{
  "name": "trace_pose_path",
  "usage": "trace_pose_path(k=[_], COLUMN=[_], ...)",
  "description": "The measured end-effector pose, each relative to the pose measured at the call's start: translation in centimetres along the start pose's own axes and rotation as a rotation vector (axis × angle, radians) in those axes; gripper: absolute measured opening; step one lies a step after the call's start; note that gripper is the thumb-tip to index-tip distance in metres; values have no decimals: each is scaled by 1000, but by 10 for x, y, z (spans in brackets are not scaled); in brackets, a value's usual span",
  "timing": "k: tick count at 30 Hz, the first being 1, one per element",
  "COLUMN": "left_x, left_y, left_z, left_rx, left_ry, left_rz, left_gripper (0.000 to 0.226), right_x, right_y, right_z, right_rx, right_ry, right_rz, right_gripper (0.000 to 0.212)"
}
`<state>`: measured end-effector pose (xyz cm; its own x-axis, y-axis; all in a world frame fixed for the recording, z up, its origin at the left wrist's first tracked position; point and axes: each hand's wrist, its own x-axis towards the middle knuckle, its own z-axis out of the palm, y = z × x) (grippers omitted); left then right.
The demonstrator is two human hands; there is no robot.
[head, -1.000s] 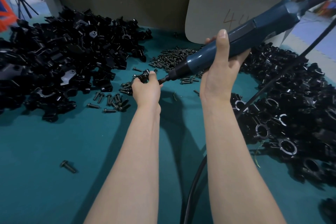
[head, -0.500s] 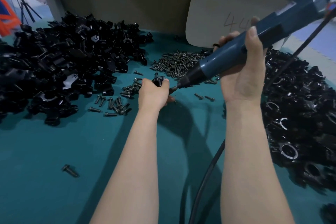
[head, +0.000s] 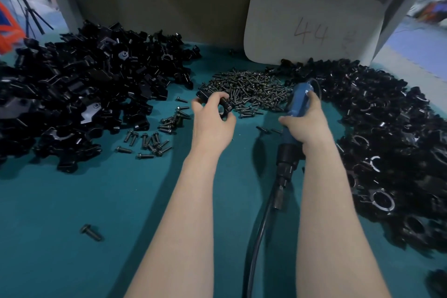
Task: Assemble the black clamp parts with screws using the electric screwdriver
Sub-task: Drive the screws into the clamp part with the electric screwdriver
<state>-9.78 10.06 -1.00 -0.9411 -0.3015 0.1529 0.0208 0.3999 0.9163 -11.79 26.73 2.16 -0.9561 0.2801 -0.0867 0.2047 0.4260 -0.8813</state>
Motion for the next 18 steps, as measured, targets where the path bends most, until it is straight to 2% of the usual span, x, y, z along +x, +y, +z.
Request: trace_pose_path(k=[4, 10, 12, 14, 16, 18], left_x=[-3, -4, -4, -5, -6, -7], left_y=[0, 0, 0, 0, 2, 4], left_z=[2, 5, 5, 6, 7, 8], left_rx=[10, 42, 41, 48, 42, 19], left_ry=[-56, -29, -32, -14, -2, -22], left_rz=[50, 53, 71, 112, 136, 149], left_gripper=[49, 38, 32, 30, 27, 33], right_x=[6, 5, 2, -4, -12, -20], right_y=[7, 3, -3, -14, -27, -34], right_z=[11, 16, 15, 14, 17, 24], right_rx=[-185, -416, -438, -336, -166, -117], right_ry=[77, 115, 171, 194, 36, -189], right_rz=[-8, 11, -84, -236, -330, -326], right_gripper=[77, 59, 50, 44, 40, 35])
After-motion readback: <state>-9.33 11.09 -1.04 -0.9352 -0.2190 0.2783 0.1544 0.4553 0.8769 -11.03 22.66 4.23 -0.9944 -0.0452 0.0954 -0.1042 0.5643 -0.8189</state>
